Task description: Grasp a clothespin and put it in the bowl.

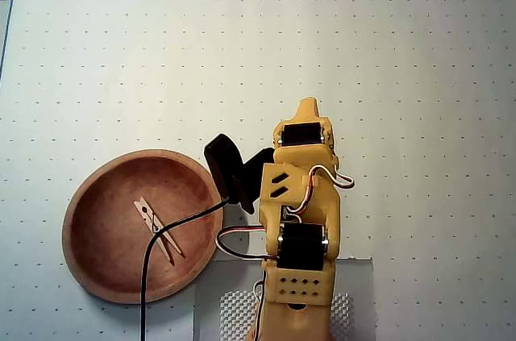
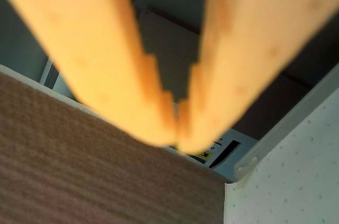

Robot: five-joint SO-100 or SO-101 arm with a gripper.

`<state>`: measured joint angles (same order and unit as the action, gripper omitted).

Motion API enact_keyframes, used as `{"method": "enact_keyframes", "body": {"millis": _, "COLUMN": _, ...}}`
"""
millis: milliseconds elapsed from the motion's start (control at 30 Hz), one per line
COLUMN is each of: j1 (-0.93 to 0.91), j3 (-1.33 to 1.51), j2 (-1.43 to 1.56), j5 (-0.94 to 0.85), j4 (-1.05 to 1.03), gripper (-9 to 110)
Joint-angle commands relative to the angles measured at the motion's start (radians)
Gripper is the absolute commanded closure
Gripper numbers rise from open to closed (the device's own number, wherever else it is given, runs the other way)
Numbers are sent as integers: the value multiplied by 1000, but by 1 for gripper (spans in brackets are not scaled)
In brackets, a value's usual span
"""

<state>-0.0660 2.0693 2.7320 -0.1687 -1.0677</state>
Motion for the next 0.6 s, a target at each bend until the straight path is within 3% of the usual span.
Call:
{"method": "enact_keyframes", "body": {"millis": 0, "j1": -9, "j3": 87, "j2": 91, "j5": 15, "j4": 67, "gripper": 105}}
{"method": "enact_keyframes", "body": {"millis": 567, "j1": -9, "j3": 411, "j2": 322, "j5": 17, "j4": 187, "gripper": 105}}
